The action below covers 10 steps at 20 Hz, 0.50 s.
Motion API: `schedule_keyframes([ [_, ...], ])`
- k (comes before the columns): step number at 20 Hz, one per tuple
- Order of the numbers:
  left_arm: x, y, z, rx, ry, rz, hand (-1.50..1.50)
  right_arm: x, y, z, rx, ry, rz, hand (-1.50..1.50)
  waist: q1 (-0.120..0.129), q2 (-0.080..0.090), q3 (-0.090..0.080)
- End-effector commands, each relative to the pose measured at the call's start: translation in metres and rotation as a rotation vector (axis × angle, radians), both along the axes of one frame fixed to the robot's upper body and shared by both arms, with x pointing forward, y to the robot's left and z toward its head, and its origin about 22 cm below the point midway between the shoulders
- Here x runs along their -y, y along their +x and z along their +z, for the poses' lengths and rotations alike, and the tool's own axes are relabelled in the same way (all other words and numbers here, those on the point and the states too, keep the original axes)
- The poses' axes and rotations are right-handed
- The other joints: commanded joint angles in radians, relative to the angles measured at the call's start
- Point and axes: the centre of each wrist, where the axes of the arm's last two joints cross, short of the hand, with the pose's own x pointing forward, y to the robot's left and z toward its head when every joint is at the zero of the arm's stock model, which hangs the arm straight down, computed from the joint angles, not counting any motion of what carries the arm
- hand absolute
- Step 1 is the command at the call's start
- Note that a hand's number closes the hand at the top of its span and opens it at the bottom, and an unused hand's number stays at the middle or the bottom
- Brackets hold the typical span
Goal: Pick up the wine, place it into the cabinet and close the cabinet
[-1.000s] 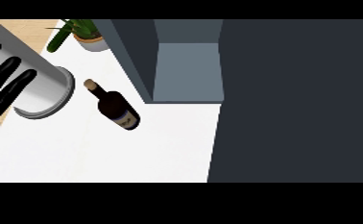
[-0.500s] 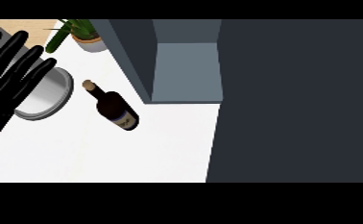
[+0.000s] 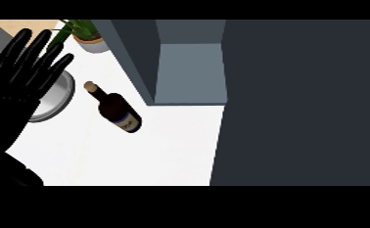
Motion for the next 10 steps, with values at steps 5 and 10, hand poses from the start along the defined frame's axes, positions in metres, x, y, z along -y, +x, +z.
schedule_keyframes([
  [5, 0.0, 0.019, -0.044, -0.04, 0.041, 0.037, -1.5, 0.003, -0.033, 0.007, 0.017, -0.005, 0.095, -1.5, -0.004, 0.0, 0.0],
  [10, -0.011, 0.024, -0.041, -0.073, 0.093, 0.032, -1.5, 0.002, -0.038, 0.012, 0.037, 0.028, 0.073, -1.5, -0.001, -0.001, 0.0],
])
